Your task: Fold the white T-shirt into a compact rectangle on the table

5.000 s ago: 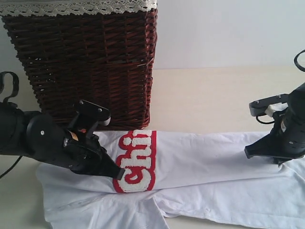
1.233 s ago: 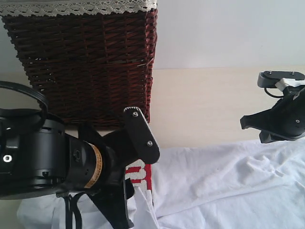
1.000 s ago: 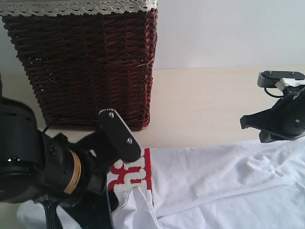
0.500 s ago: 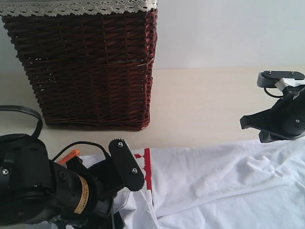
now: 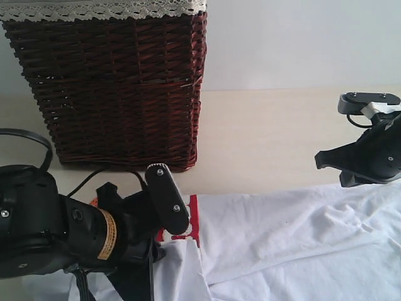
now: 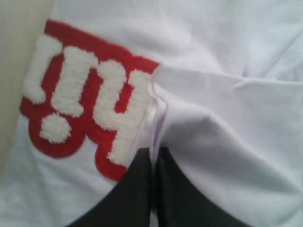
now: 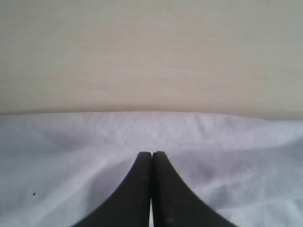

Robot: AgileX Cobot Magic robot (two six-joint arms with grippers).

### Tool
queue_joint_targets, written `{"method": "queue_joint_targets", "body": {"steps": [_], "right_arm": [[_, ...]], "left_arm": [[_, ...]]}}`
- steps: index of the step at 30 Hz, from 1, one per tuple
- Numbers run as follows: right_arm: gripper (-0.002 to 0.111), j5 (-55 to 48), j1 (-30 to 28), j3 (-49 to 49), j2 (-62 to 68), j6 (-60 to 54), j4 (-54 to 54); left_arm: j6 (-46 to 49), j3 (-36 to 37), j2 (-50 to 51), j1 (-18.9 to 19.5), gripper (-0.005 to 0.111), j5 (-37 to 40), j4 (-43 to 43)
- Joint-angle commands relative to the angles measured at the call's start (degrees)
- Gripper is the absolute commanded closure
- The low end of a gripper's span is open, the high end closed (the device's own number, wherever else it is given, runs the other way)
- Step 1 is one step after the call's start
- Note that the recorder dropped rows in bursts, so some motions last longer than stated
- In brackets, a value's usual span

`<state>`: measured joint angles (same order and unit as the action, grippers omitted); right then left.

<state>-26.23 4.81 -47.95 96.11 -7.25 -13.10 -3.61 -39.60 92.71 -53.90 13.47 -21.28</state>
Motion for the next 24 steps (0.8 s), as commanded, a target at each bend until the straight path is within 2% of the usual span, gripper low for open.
{"method": "queue_joint_targets", "body": {"steps": [1, 3, 5, 6, 7, 8, 9, 11, 12, 13, 15, 20, 24], "right_arm": [[0.108, 0.9, -0.1, 0.2, -0.4, -0.6, -0.2], [0.108, 1.0, -0.1, 0.2, -0.4, -0.6, -0.2], [0.108, 1.0, -0.1, 0.2, -0.4, -0.6, -0.2], [0.108, 1.0, -0.1, 0.2, -0.4, -0.6, -0.2], [0.108, 1.0, -0.1, 0.2, -0.4, -0.6, -0.2], [0.108, 1.0, -0.1, 0.2, -0.4, -0.6, -0.2], [0.108, 1.0, -0.1, 0.2, -0.4, -0.6, -0.2], [0.108, 0.9, -0.1, 0.2, -0.4, -0.6, -0.2], [0.108, 0.8, -0.1, 0.2, -0.4, -0.6, -0.2], [0.108, 0.6, -0.1, 0.2, -0.4, -0.6, -0.2], [0.108, 0.6, -0.1, 0.2, -0.4, -0.6, -0.5], [0.108, 0.6, -0.1, 0.2, -0.4, -0.6, -0.5], [0.108, 0.7, -0.1, 0.2, -0.4, -0.6, -0.5]], "left_arm": [[5.3, 0.3, -0.1, 0.1, 0.106, -2.9, -6.7], [5.3, 0.3, -0.1, 0.3, 0.101, -2.9, -8.4], [5.3, 0.3, -0.1, 0.3, 0.075, -2.9, -8.5], [3.6, 0.3, -0.1, 0.3, 0.053, -2.9, -8.5], [2.6, 0.3, -0.1, 0.3, 0.044, -2.6, -8.5], [1.4, 0.3, -0.1, 0.3, 0.04, -0.5, -8.5], [0.9, 0.3, -0.2, 0.3, 0.042, 0.5, -8.5], [-6.5, -0.8, -0.7, 1.5, 0.053, 4.0, -11.9], [-15.7, -1.6, -1.0, 2.8, 0.059, 6.6, -18.1], [-23.1, -1.8, -1.1, 4.1, 0.059, 8.3, -24.4], [-29.8, -1.8, -1.0, 5.5, 0.057, 8.5, -28.4], [-29.8, -1.8, -1.3, 4.5, 0.056, 11.0, -25.7], [-29.9, -1.5, -2.3, 4.1, 0.057, 18.8, -13.6]]}}
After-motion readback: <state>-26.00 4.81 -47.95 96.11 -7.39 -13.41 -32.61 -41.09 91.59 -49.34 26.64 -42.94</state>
